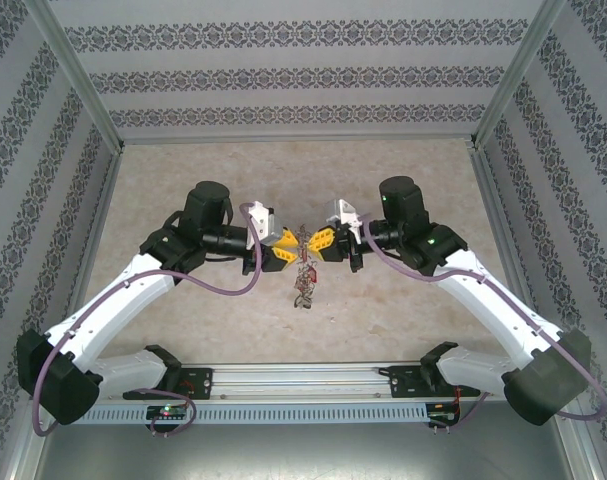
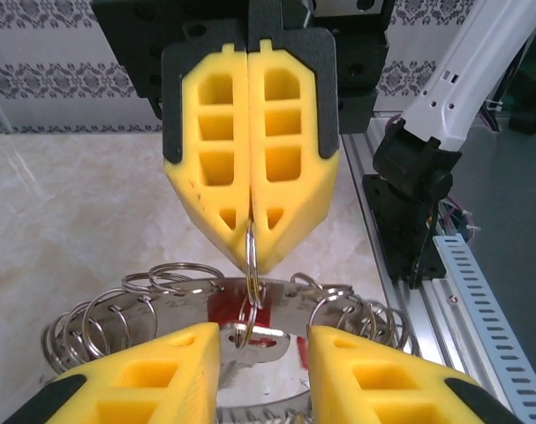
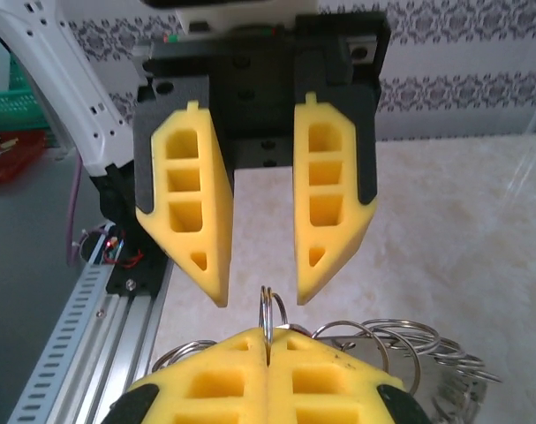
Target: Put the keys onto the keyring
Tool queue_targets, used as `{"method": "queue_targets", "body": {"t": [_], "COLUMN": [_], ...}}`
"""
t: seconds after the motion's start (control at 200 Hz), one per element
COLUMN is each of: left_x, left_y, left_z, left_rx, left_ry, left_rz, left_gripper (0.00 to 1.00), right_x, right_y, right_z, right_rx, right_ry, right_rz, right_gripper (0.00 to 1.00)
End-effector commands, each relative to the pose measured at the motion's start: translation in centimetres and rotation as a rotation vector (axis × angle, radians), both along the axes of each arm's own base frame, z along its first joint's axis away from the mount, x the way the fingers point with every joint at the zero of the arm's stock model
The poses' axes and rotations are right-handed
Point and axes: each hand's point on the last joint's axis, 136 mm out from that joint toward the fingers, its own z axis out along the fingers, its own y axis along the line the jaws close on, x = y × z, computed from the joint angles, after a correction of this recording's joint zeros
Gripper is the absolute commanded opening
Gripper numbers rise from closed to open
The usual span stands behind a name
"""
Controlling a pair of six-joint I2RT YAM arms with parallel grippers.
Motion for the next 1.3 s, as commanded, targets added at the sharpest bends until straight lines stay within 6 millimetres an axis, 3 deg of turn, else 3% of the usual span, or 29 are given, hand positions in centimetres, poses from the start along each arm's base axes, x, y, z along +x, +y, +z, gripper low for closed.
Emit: {"method": "queue_targets", "body": {"t": [0.0, 0.345, 0.525, 0.684, 1.019, 1.294], "left_x": [0.7, 3.0, 1.9, 0.8, 0.9, 0.7], "left_y": [0.2, 0.6, 1.0, 1.2, 1.0, 1.0], "left_z": [1.0, 1.9, 2.8, 3.1, 2.9, 2.4], "left_rx": [-0.043, -0.054, -0.108, -0.128, -0.115, -0.091], "left_ry": [-0.039, -0.126, -0.192, -0.217, -0.207, -0.215], "left_rz": [0.032, 0.153, 0.142, 0.115, 0.101, 0.085], "left_gripper": [0.33, 0.33, 0.33, 0.26, 0.29, 0.00], "right_x": [-0.7, -1.0, -1.0, -0.5, -0.6, 0.8], "right_y": [0.1, 0.2, 0.5, 0.6, 2.1, 2.5], "right_z": [2.7, 3.0, 2.5, 2.4, 2.7, 4.0], "right_rx": [0.096, 0.113, 0.100, 0.106, 0.147, 0.238], "right_ry": [-0.016, 0.012, 0.051, 0.075, 0.089, 0.121], "right_rz": [0.052, 0.060, 0.059, 0.036, 0.048, -0.018], "right_gripper": [0.00, 0.00, 0.00, 0.00, 0.00, 0.00]}}
